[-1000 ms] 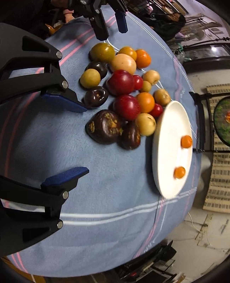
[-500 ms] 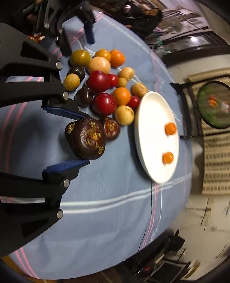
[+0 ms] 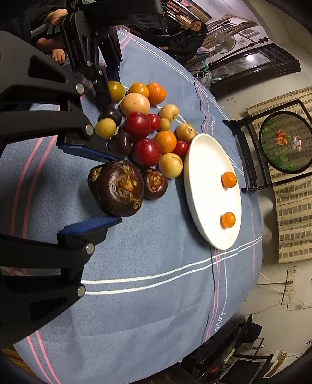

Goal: Organize fruits
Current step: 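Grasp a large dark brown fruit with the right tool while the left tool grasps a yellow-green fruit, then lower both held fruits onto the white plate and open both tools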

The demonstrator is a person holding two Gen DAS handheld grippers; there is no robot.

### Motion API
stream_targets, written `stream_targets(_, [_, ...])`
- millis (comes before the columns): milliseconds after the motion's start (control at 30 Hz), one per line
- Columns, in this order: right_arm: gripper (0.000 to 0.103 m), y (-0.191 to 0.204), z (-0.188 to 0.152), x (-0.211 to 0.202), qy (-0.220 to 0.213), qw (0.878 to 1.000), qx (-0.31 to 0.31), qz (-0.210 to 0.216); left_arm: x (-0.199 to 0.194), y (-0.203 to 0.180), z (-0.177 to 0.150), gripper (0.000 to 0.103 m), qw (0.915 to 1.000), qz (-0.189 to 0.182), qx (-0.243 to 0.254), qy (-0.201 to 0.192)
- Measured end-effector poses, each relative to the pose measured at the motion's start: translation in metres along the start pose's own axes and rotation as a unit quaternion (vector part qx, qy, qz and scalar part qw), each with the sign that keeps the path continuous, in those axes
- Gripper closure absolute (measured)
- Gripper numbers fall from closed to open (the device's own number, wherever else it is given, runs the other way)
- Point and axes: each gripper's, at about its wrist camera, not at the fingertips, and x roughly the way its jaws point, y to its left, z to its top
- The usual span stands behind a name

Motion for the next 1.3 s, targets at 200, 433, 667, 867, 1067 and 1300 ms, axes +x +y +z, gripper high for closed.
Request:
stream_targets(200, [0.058,0.003,0.006,0.005,0.004,1.000,-0.003,0.004,-0.008,0.006,0.013,0.061,1.0000,0.000,-0.003,-0.007])
stream_targets(433, [0.058,0.011,0.042,0.014,-0.002,1.000,-0.029,-0.007,-0.003,0.013,0.078,0.061,0.9994,0.019,0.001,-0.031])
stream_targets(667, [0.058,0.013,0.135,0.051,-0.021,0.998,-0.061,-0.001,0.049,0.029,0.195,0.060,0.9994,0.028,-0.007,-0.018])
stream_targets(867, [0.058,0.000,0.200,0.139,0.013,0.997,-0.074,-0.023,0.117,0.056,0.250,0.060,0.9977,0.050,-0.041,0.022])
stream_targets(1067, [0.057,-0.009,0.218,0.186,0.050,0.995,-0.078,-0.032,0.147,0.070,0.264,0.060,0.9966,0.053,-0.050,0.038])
stream_targets(1300, [0.038,-0.001,0.225,0.171,0.029,0.993,-0.094,-0.067,0.127,0.072,0.275,0.033,0.9972,0.054,-0.051,0.008])
